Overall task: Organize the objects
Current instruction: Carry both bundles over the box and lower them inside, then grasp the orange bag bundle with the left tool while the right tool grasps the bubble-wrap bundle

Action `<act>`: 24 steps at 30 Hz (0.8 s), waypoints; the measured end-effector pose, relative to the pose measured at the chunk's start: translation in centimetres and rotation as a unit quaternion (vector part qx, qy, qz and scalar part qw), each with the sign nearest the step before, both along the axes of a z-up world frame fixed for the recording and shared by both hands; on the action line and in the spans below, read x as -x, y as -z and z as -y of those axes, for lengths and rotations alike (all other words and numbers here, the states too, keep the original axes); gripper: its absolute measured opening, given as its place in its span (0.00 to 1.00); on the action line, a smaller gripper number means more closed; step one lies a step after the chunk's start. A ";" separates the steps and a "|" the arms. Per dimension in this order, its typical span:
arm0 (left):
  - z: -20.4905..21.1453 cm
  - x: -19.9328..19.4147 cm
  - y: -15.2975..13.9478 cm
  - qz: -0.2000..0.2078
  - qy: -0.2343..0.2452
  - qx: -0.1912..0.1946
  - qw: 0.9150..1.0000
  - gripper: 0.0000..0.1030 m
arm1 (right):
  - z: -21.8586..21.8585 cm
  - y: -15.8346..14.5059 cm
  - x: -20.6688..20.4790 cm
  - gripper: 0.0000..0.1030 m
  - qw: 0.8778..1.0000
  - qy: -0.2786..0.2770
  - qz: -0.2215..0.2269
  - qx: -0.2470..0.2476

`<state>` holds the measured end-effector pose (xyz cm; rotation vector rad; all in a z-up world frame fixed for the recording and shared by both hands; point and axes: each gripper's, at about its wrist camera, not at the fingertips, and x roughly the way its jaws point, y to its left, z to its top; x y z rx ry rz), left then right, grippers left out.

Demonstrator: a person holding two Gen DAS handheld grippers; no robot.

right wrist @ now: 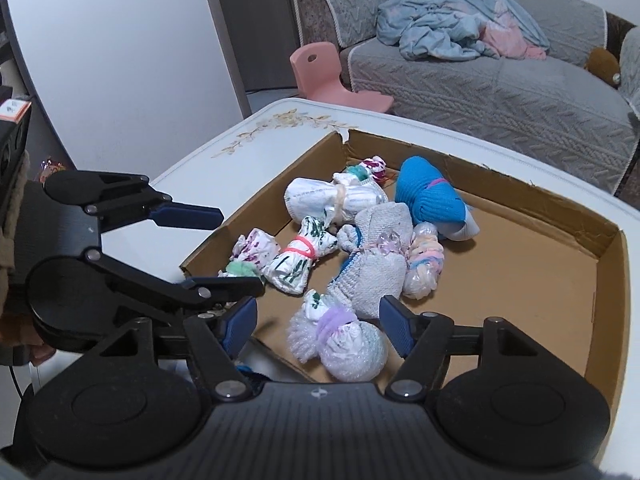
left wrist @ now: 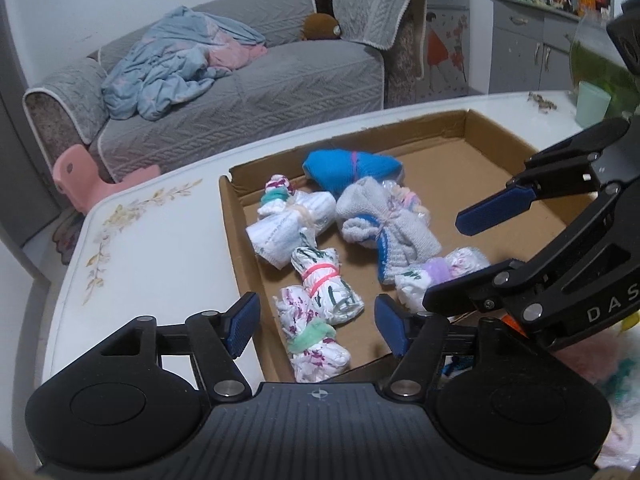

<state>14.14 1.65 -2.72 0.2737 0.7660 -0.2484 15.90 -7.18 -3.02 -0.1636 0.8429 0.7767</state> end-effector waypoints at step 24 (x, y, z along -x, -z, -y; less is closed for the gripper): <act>0.3 11.3 2.5 -0.030 -0.021 0.126 0.991 0.76 | 8.7 1.0 9.5 0.82 0.998 0.039 0.025 -0.043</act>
